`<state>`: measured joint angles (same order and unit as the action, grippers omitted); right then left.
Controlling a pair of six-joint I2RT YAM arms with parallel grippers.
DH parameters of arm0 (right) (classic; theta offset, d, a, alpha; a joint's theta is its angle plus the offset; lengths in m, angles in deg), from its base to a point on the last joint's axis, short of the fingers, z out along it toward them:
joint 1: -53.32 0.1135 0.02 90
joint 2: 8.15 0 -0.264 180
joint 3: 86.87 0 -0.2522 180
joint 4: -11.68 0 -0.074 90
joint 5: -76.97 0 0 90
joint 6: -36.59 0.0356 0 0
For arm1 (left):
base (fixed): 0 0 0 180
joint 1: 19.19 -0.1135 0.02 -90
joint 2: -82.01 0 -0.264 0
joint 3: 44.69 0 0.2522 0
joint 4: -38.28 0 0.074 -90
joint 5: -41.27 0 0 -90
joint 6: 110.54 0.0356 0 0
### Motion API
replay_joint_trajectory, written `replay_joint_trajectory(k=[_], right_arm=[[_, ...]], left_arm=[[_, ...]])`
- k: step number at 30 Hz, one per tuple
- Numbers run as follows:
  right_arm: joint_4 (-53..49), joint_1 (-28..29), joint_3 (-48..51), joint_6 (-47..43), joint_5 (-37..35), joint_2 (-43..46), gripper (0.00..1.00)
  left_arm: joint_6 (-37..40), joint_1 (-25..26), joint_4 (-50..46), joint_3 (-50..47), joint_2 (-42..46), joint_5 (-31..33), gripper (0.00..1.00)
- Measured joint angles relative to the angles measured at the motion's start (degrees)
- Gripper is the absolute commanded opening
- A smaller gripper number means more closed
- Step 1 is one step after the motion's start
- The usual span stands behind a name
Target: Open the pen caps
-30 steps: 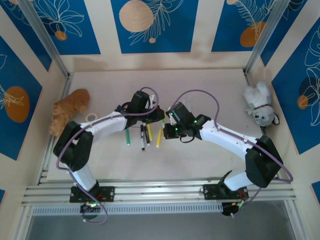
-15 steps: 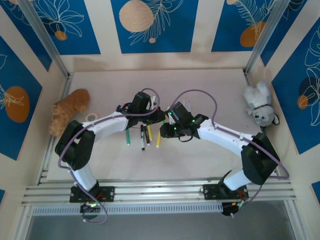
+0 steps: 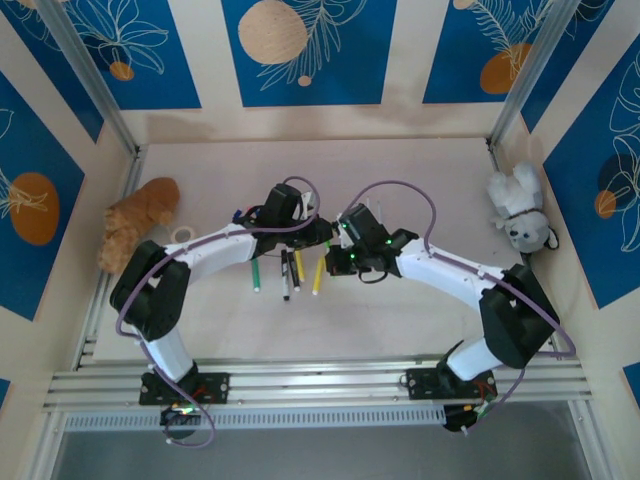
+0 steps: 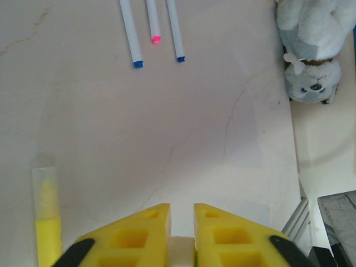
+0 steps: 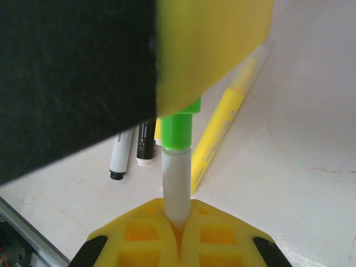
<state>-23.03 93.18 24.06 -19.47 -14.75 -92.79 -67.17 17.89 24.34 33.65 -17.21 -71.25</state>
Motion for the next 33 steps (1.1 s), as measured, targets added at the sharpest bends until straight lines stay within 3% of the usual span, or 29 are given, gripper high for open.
replay_joint_trajectory(k=[6,11,19,25,29,33], right_arm=[[1.1,-0.6,0.0,-0.3,0.2,0.1,0.0],[1.2,-0.6,0.0,-0.4,0.3,0.1,0.0],[1.2,0.2,0.2,-0.4,0.2,0.1,0.0],[0.7,4.3,2.9,-0.8,0.4,0.7,0.0],[-0.2,6.8,6.2,-0.3,0.5,3.9,0.0],[-1.9,5.7,8.5,0.3,0.3,8.6,0.0]], left_arm=[[0.0,0.5,-0.2,0.0,0.0,-0.2,0.22],[0.0,0.8,-0.2,0.1,0.0,-0.8,0.0],[0.8,0.8,-2.0,1.0,0.0,0.0,0.0],[3.5,-0.7,-6.4,3.3,0.2,3.6,0.0],[4.9,-2.8,-8.3,4.6,0.2,4.7,0.0],[5.7,-3.6,-9.6,5.6,0.2,5.1,0.0]])
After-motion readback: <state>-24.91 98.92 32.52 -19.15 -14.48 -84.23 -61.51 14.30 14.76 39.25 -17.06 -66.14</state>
